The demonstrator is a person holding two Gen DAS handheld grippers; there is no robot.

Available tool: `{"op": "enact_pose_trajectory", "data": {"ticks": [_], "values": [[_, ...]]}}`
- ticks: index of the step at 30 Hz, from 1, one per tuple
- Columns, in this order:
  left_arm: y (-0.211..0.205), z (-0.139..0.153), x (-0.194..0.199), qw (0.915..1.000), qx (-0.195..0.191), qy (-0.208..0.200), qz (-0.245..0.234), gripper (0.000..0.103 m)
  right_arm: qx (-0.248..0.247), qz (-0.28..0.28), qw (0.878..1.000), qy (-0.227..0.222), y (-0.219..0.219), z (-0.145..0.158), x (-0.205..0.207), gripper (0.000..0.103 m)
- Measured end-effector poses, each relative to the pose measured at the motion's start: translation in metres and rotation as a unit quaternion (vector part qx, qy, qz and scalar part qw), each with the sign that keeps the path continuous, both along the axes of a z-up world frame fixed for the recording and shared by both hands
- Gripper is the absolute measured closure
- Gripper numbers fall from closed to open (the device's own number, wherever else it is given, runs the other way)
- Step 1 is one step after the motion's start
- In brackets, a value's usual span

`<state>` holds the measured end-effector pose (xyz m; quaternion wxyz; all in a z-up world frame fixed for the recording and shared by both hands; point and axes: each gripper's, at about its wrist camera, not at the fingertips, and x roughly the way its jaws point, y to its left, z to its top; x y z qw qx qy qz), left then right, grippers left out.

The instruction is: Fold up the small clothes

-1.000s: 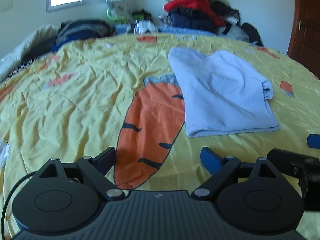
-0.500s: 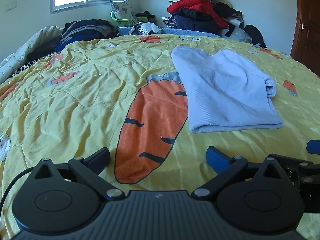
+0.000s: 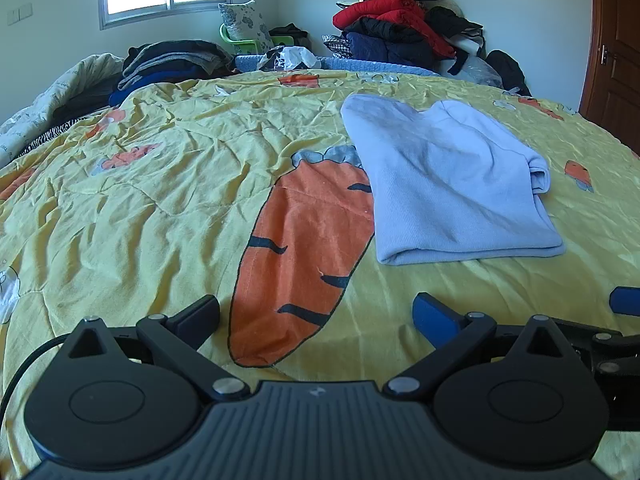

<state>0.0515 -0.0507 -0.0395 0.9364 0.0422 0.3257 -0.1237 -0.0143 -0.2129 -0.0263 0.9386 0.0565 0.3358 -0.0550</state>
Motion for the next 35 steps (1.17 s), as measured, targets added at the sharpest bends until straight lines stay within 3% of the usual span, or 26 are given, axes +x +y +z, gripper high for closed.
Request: {"op": "enact_pose_trajectory", "data": {"ticks": [35], "values": [[0.0003,-0.0004,-0.0007,1.0000,0.000,0.000,0.000,0.000,0.003,0.000,1.000,0.003,-0.0004,-0.0031,-0.0009,0.001]]}}
